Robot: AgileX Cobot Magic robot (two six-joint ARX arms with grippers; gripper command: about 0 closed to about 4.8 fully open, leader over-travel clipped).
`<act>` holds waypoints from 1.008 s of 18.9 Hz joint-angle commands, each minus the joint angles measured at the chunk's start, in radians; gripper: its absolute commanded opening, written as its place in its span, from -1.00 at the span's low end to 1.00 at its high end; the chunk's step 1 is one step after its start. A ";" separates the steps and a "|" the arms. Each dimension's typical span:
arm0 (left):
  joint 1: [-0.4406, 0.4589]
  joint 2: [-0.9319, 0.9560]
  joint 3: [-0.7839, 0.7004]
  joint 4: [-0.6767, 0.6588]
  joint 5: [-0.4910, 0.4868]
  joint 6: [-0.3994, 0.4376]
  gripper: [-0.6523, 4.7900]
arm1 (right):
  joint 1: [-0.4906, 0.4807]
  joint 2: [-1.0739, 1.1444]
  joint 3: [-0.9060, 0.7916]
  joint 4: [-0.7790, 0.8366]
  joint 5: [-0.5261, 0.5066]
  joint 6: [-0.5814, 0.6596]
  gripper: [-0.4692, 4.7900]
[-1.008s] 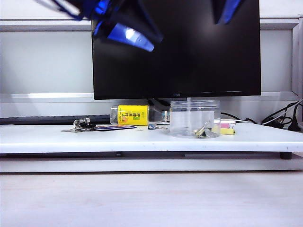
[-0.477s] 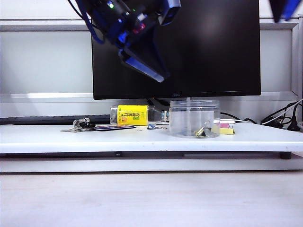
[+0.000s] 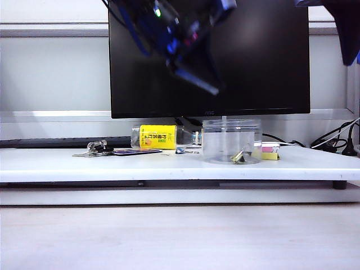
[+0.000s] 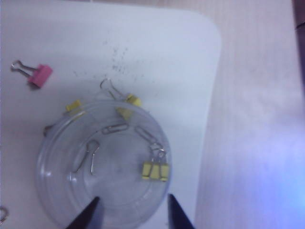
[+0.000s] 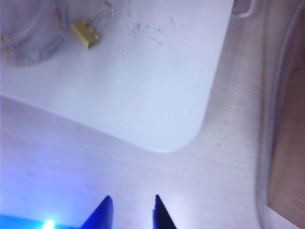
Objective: Take the clips out of the round transparent plastic box and place them on the table.
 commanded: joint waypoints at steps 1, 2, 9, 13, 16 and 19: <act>-0.003 0.018 0.006 0.062 -0.013 0.014 -0.11 | -0.021 -0.015 -0.025 0.057 -0.026 -0.011 -0.38; -0.009 0.023 0.007 0.079 -0.013 0.013 -0.11 | -0.028 -0.015 -0.027 0.065 -0.053 -0.015 -0.38; -0.040 0.057 0.009 0.136 -0.015 0.022 -0.11 | -0.046 -0.014 -0.029 0.151 -0.146 -0.015 -0.38; -0.041 0.103 0.010 0.141 -0.033 0.022 -0.11 | -0.067 -0.014 -0.035 0.151 -0.146 -0.034 -0.38; -0.040 0.120 0.010 0.140 -0.037 0.029 -0.12 | -0.071 -0.014 -0.043 0.156 -0.146 -0.037 -0.38; -0.040 0.126 0.012 0.141 -0.038 0.049 -0.12 | -0.071 -0.014 -0.070 0.167 -0.147 -0.039 -0.38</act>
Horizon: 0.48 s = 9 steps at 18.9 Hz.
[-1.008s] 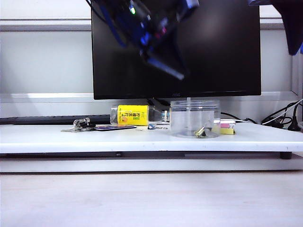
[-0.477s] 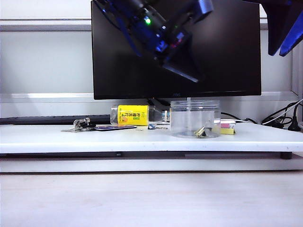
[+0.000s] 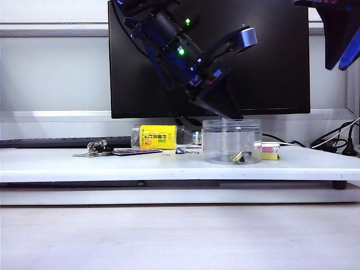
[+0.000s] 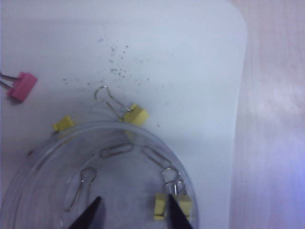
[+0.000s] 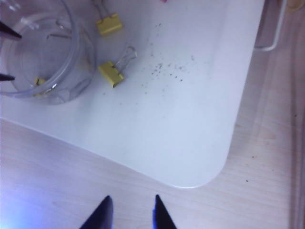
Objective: Take the clips out of the round transparent plastic box and place them on the table.
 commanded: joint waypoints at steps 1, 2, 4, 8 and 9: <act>-0.001 0.004 0.005 0.006 0.004 0.036 -0.12 | 0.001 -0.005 -0.030 0.020 -0.002 -0.007 -0.38; -0.001 0.003 0.005 0.006 0.004 0.042 -0.12 | 0.001 -0.005 -0.045 0.026 -0.002 -0.007 -0.38; -0.001 0.004 0.005 0.004 0.005 0.062 -0.12 | 0.001 -0.005 -0.073 0.034 -0.002 -0.007 -0.38; 0.000 0.017 0.007 -0.007 0.003 0.090 -0.12 | 0.001 -0.005 -0.094 0.087 -0.016 0.002 -0.38; 0.000 0.022 0.007 -0.012 0.004 0.094 -0.12 | 0.001 -0.005 -0.095 0.111 -0.040 0.006 -0.38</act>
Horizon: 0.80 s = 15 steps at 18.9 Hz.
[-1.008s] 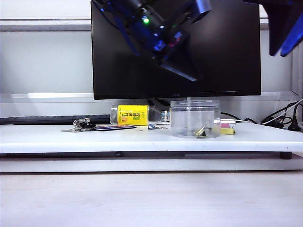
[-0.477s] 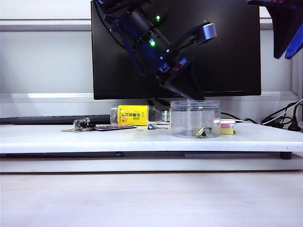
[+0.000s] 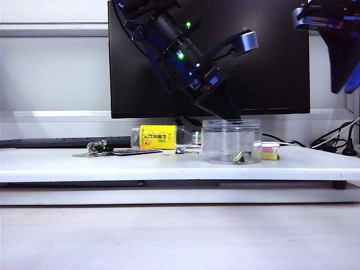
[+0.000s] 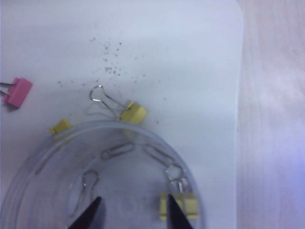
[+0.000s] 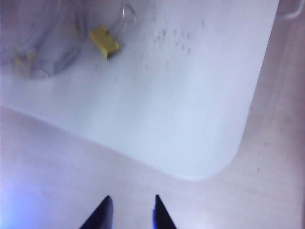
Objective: Take the clips out of the round transparent plastic box and place them on the table.
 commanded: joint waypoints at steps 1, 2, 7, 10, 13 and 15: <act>0.000 0.014 0.004 -0.015 0.003 0.014 -0.12 | 0.001 -0.004 -0.002 0.099 -0.071 0.025 -0.38; 0.000 0.018 0.005 -0.019 0.003 0.022 -0.12 | 0.001 -0.003 -0.005 0.126 -0.090 0.036 -0.38; 0.003 0.025 0.004 -0.027 -0.068 0.047 -0.13 | 0.001 -0.002 -0.007 0.134 -0.093 0.038 -0.38; 0.005 0.037 0.005 -0.016 -0.140 0.041 -0.12 | 0.001 -0.002 -0.007 0.133 -0.093 0.038 -0.38; 0.023 0.051 0.004 -0.004 -0.186 0.006 -0.12 | 0.001 -0.002 -0.007 0.132 -0.093 0.038 -0.38; 0.035 0.051 0.005 0.008 -0.211 -0.007 -0.12 | 0.001 -0.002 -0.007 0.126 -0.093 0.038 -0.38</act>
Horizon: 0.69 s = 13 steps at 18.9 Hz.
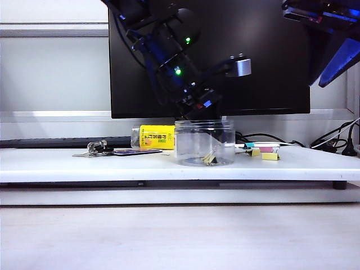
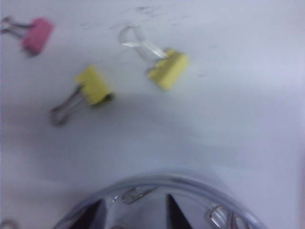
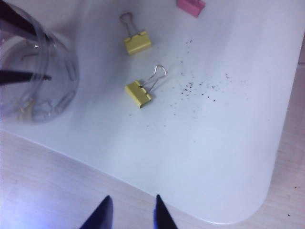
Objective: Take the clips out of the round transparent plastic box and place them on the table.
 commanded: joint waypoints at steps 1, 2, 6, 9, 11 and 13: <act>0.024 0.009 0.006 0.008 -0.067 -0.025 -0.12 | 0.001 -0.005 0.002 0.001 -0.001 0.003 -0.38; 0.039 0.009 0.027 -0.016 -0.073 -0.031 -0.12 | 0.001 -0.005 0.002 0.001 -0.001 0.003 -0.38; 0.060 0.009 0.114 -0.171 -0.009 -0.007 -0.12 | 0.001 -0.005 0.002 0.002 -0.001 0.003 -0.38; 0.067 0.009 0.188 -0.289 0.020 0.032 -0.12 | 0.001 -0.005 0.002 0.003 -0.001 0.003 -0.38; 0.068 0.009 0.215 -0.341 0.053 0.045 -0.13 | 0.001 -0.005 0.002 0.003 -0.001 0.003 -0.38; 0.068 0.009 0.216 -0.364 0.053 0.058 -0.23 | 0.001 -0.005 0.002 0.003 -0.001 0.003 -0.38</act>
